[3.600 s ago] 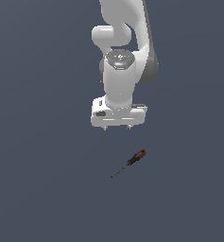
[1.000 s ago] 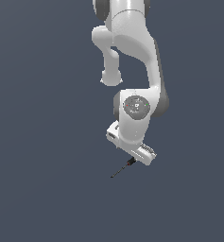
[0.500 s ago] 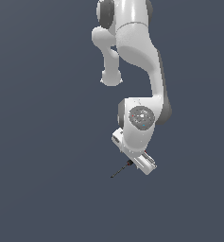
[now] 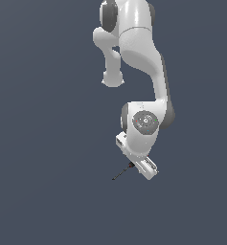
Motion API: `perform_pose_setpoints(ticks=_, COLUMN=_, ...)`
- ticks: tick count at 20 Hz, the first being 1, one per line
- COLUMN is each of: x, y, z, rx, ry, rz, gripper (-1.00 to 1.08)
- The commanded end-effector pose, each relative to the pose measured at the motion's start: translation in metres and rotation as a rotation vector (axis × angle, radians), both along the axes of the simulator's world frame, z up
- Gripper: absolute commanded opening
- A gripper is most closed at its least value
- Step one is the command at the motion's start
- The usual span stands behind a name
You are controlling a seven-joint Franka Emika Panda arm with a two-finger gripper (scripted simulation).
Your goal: Pick up the object and move it to a goal position.
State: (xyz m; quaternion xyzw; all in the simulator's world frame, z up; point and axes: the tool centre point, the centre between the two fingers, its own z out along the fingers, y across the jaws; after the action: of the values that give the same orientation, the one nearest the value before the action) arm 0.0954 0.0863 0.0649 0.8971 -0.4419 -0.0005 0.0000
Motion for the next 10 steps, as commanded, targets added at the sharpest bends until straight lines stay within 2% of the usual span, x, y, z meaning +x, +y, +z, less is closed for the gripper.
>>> perform_pose_setpoints(ticks=1, x=0.000, y=0.000, z=0.000, rx=0.000, ry=0.000, rz=0.000, gripper=1.00)
perform_pose_setpoints(ticks=10, x=-0.001, y=0.000, z=-0.037, rx=0.000, ry=-0.001, rz=-0.004, gripper=1.00)
